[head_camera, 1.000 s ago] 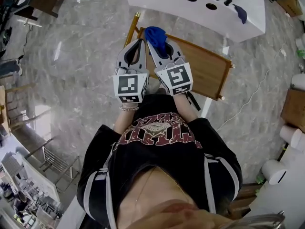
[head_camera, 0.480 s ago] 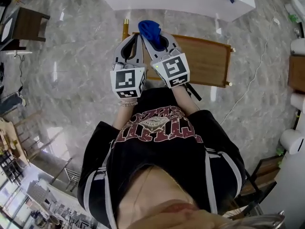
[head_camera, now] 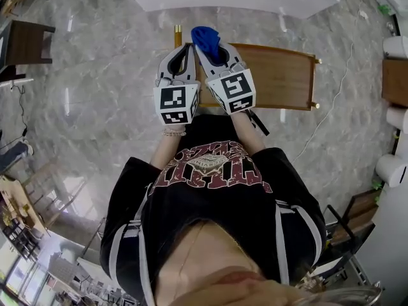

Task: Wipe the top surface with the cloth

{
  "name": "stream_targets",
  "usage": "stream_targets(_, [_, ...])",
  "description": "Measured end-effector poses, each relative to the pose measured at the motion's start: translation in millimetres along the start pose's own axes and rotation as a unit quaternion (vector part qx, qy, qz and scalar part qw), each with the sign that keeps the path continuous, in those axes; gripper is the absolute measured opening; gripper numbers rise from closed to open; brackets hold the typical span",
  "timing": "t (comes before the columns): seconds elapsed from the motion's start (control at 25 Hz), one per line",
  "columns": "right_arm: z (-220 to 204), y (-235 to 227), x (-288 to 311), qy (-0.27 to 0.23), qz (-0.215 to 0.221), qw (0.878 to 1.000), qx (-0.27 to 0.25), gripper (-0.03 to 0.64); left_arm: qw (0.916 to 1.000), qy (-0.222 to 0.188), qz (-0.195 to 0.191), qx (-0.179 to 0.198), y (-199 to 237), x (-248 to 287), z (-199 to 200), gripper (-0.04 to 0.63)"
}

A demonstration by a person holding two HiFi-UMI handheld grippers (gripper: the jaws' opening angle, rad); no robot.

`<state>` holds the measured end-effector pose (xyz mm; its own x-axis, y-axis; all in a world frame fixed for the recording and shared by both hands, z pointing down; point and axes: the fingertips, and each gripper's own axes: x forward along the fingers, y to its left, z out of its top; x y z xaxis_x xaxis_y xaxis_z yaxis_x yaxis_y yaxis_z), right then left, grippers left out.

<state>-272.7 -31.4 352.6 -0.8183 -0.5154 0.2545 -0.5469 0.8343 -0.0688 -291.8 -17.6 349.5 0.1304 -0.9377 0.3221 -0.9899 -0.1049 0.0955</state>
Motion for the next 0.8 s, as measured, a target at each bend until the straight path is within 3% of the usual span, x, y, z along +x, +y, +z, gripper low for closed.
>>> stream_targets(0.4, [-69.6,-7.5,37.9,0.093,-0.046,0.995,0.009,0.055,0.9958,0.072,-0.043,-0.034,28.5,15.4,-73.3,0.05])
stream_targets(0.8, [-130.5,-14.8,79.7,0.17,0.004,0.985,0.015,0.055,0.99,0.121,-0.015,-0.071,34.5,31.5,-118.9,0.05])
